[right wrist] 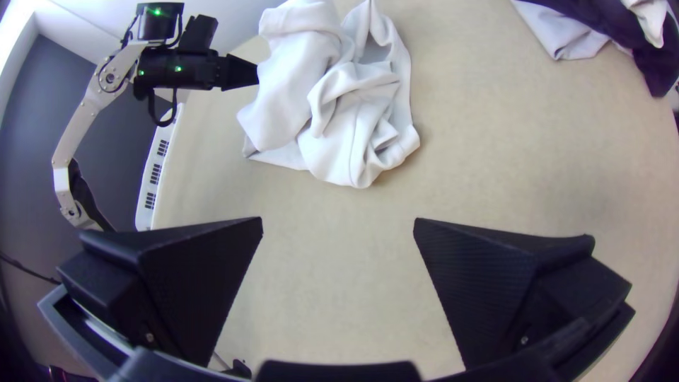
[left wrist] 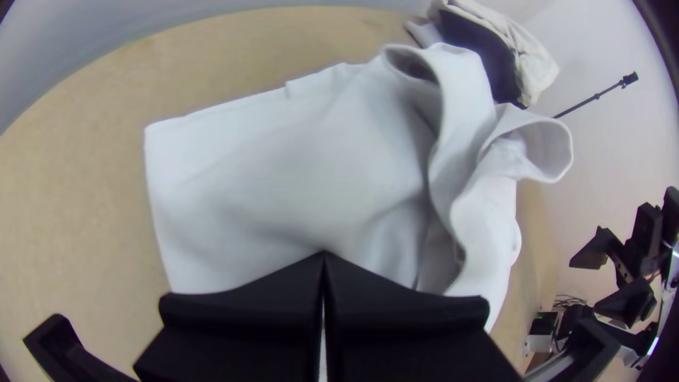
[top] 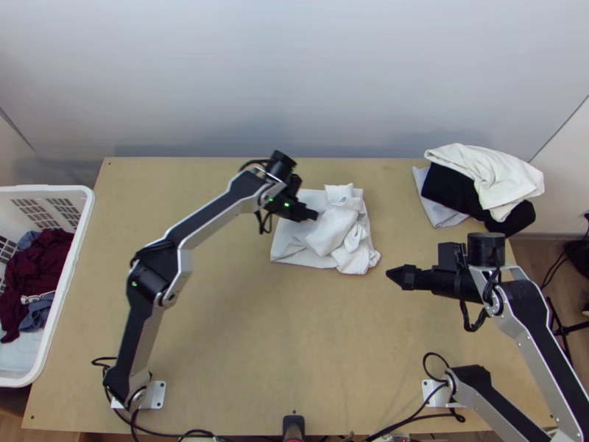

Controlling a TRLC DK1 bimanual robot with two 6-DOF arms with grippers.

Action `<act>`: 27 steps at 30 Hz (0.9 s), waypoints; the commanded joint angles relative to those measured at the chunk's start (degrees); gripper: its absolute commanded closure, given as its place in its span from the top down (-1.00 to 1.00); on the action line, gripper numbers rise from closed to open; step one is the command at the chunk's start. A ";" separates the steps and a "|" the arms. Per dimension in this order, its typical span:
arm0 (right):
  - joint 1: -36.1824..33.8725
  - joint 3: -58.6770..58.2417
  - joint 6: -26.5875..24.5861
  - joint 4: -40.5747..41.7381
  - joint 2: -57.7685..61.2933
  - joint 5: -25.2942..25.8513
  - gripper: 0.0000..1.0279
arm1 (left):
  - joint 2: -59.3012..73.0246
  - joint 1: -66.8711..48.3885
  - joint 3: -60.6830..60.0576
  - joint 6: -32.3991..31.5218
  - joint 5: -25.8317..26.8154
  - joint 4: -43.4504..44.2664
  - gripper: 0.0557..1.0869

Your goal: Fold the t-shirt

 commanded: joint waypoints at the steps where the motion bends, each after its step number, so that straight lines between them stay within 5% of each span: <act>1: -1.84 -0.53 1.56 -0.52 -2.27 -1.27 0.93 | 6.08 -5.47 7.42 -0.21 -1.52 -0.48 -0.92; 16: -2.46 -0.35 1.21 -2.55 -2.98 -1.97 0.93 | 8.98 -11.27 14.10 -8.47 -4.51 7.52 -0.92; 27: -2.72 -1.23 1.56 -1.84 -3.24 -1.97 0.93 | 6.69 -15.22 14.10 -7.33 -3.55 9.89 -0.92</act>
